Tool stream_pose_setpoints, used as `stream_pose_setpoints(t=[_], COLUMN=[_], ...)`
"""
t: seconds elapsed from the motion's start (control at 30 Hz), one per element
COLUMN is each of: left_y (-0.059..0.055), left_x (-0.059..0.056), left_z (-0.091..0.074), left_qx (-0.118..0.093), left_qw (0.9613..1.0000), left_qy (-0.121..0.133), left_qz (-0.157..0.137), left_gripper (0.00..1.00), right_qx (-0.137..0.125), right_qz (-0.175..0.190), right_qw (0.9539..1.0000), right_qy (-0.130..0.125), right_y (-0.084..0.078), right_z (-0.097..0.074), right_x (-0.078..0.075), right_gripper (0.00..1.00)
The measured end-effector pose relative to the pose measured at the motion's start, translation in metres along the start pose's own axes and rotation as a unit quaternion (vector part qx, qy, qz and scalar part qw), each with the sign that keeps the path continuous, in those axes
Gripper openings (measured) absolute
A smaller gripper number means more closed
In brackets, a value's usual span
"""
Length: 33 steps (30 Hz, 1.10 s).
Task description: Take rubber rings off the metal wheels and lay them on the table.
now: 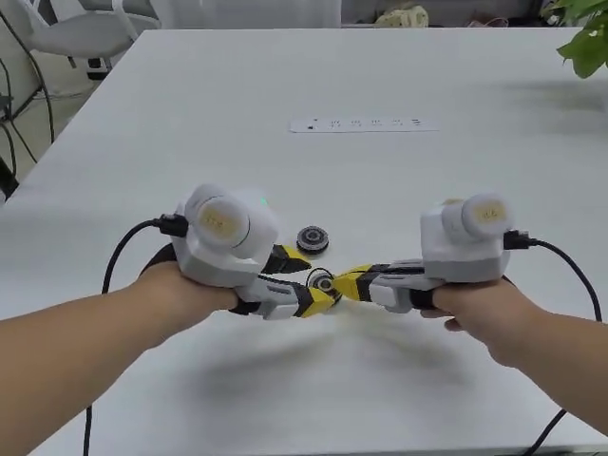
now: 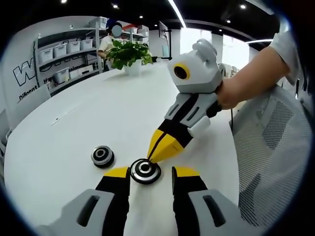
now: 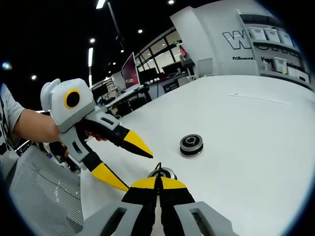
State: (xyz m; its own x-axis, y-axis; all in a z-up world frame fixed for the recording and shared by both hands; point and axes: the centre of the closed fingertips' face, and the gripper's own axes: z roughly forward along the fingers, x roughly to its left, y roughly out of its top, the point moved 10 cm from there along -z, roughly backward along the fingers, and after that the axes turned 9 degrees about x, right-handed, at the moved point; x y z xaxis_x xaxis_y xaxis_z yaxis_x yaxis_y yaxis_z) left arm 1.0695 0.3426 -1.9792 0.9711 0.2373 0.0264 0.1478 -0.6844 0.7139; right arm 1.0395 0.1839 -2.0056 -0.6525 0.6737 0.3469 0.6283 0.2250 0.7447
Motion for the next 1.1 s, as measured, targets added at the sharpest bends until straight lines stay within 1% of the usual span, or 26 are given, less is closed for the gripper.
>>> stream_pose_setpoints(t=[0.13, 0.2, 0.27, 0.53, 0.8, 0.97, 1.03, 1.1], left_y=[0.000, 0.000, 0.000, 0.000, -0.006, -0.009, -0.010, -0.013], left_x=[-0.001, -0.002, -0.003, -0.004, -0.005, -0.007, -0.009, -0.008], left_z=[-0.004, -0.006, -0.009, -0.018, -0.029, -0.037, -0.040, -0.042], left_qx=[-0.006, -0.009, -0.013, -0.024, -0.029, -0.036, -0.038, -0.038], left_qw=[1.0000, 0.9998, 0.9998, 0.9993, 0.9991, 0.9986, 0.9985, 0.9986], left_qy=[-0.001, -0.006, -0.005, -0.008, -0.006, -0.005, -0.005, -0.005], left_qz=[-0.007, -0.014, -0.014, -0.027, -0.032, -0.039, -0.040, -0.038], left_gripper=[0.35, 0.37, 0.40, 0.46, 0.50, 0.51, 0.52, 0.53], right_qx=[0.000, 0.000, 0.000, -0.002, 0.001, 0.002, 0.002, 0.002], right_qz=[0.000, 0.001, 0.001, 0.002, 0.001, 0.001, 0.000, 0.000], right_qw=[1.0000, 1.0000, 1.0000, 1.0000, 0.9999, 0.9999, 0.9999, 0.9999], right_qy=[0.000, 0.001, 0.002, 0.006, 0.010, 0.012, 0.014, 0.015], right_y=[0.001, 0.001, 0.001, 0.001, 0.002, 0.002, 0.002, 0.001], right_z=[0.000, 0.000, 0.000, 0.000, 0.000, 0.000, 0.000, 0.001], right_x=[-0.001, -0.001, -0.001, -0.003, -0.003, -0.002, -0.001, 0.000], right_gripper=[0.00, 0.00, 0.00, 0.00, 0.00, 0.00, 0.00, 0.00])
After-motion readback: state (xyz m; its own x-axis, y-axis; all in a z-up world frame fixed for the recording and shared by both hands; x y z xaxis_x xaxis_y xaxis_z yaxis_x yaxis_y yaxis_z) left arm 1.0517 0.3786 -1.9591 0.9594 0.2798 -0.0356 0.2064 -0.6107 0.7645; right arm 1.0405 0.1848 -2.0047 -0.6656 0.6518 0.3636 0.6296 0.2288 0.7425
